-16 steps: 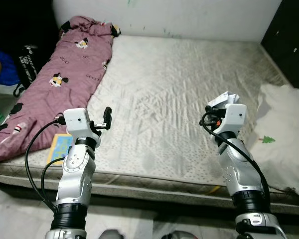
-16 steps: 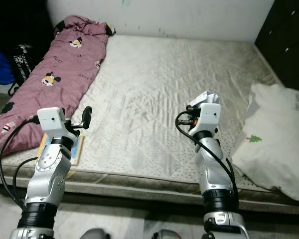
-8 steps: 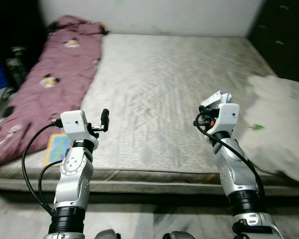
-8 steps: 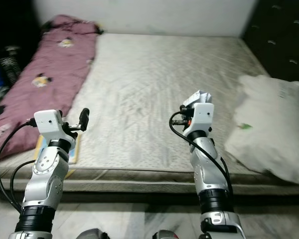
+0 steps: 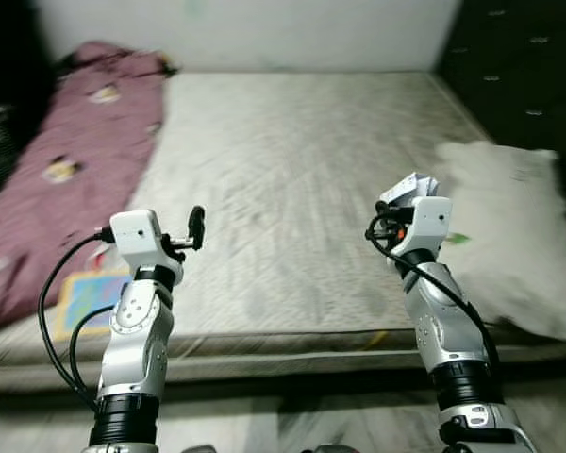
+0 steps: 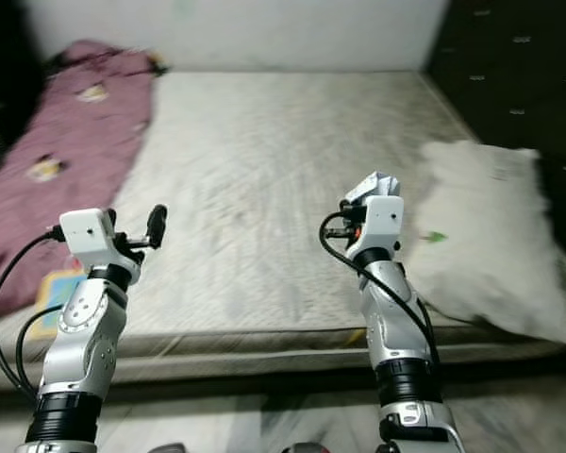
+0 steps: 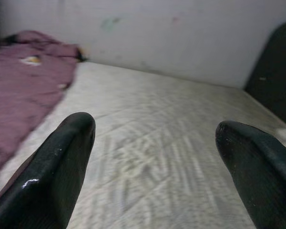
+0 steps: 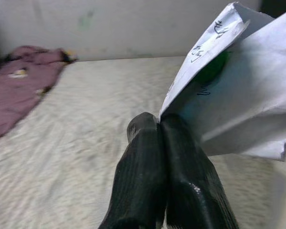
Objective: Clean up the room
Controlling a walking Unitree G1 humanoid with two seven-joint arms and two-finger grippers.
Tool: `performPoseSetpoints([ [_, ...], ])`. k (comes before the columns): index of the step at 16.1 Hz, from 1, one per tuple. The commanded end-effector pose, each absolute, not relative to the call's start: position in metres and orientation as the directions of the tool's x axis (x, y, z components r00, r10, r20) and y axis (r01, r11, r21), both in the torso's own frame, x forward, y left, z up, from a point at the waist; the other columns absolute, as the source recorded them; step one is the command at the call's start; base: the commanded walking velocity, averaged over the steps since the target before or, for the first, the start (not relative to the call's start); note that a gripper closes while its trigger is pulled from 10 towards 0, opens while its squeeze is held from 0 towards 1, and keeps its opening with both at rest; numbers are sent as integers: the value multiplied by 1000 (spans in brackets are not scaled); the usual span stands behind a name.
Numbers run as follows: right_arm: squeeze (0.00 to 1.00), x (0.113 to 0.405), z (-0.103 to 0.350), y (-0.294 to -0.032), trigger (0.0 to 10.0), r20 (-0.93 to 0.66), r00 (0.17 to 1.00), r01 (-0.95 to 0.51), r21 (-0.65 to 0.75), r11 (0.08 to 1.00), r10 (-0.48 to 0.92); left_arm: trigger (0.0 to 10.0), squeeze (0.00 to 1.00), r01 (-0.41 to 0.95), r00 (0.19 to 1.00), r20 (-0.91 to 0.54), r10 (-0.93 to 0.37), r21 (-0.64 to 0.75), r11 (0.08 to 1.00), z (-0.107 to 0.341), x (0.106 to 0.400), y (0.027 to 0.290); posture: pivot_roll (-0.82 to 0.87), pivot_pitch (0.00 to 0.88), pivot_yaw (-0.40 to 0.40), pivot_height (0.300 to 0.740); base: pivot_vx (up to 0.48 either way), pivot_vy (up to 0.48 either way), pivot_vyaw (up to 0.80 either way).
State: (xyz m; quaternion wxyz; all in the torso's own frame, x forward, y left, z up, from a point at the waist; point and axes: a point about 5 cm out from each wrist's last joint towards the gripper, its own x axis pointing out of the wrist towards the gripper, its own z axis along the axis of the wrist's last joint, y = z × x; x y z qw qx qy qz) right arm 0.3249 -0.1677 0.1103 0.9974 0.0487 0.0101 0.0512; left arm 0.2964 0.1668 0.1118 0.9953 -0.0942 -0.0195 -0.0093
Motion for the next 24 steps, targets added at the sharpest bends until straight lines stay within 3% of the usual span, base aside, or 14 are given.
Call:
performPoseSetpoints([
  [1,0,327,112,-168,10000,-15,994,-102,97,990,104,10000,0,39,998,54,-30,-180,983,116,297,166,17,0,-2,740,352,0,0],
  [10,0,328,111,-170,10000,-17,995,-93,92,991,95,10000,0,8,999,32,-2,-189,982,114,299,169,19,0,0,740,0,0,0],
  [19,0,328,110,-169,10000,-14,994,-105,92,990,107,10000,0,20,999,33,-14,-190,982,113,299,167,20,0,-1,740,0,441,0],
  [24,0,328,109,-167,10000,-24,993,-116,88,989,119,10000,0,19,999,31,-13,-192,981,113,299,166,19,0,-1,740,0,480,-569],
])
